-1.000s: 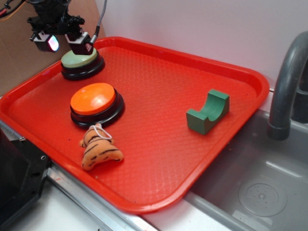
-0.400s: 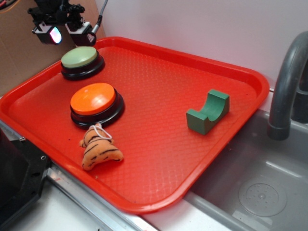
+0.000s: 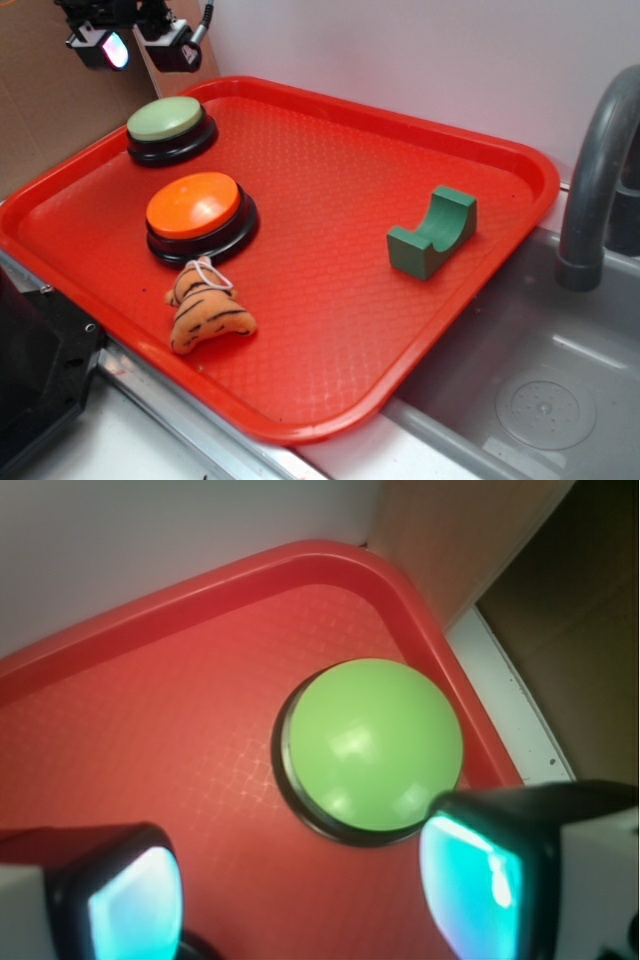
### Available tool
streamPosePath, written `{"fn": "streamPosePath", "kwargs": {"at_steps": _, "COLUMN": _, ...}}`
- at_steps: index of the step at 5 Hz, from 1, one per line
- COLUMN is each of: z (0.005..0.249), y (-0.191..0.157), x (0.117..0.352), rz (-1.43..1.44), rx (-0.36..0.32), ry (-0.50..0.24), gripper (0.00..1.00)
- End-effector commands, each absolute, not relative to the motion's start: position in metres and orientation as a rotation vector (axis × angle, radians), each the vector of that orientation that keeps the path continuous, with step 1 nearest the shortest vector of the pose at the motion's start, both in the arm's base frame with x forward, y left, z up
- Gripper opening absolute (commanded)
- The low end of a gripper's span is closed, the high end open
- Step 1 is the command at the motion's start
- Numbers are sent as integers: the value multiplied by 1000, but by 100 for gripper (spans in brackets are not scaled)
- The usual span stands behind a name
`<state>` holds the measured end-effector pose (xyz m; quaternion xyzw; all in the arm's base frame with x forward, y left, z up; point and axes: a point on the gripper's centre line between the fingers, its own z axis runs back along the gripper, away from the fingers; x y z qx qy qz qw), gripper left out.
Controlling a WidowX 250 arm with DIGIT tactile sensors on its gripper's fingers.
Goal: Push the green button.
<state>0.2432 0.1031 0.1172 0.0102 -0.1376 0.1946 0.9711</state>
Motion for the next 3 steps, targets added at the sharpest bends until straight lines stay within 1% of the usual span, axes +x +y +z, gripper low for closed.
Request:
{"fn": "streamPosePath", "kwargs": {"at_steps": 1, "z": 148, "y": 101, "x": 247, "rz": 349, "rx": 44, "ry": -364, "gripper": 100}}
{"fn": "streamPosePath", "kwargs": {"at_steps": 2, "z": 154, "y": 95, "x": 245, "rz": 336, "rx": 48, "ry": -376, "gripper": 100}}
{"fn": "streamPosePath", "kwargs": {"at_steps": 3, "z": 165, "y": 87, "x": 239, "rz": 311, "rx": 52, "ry": -401, "gripper": 100}}
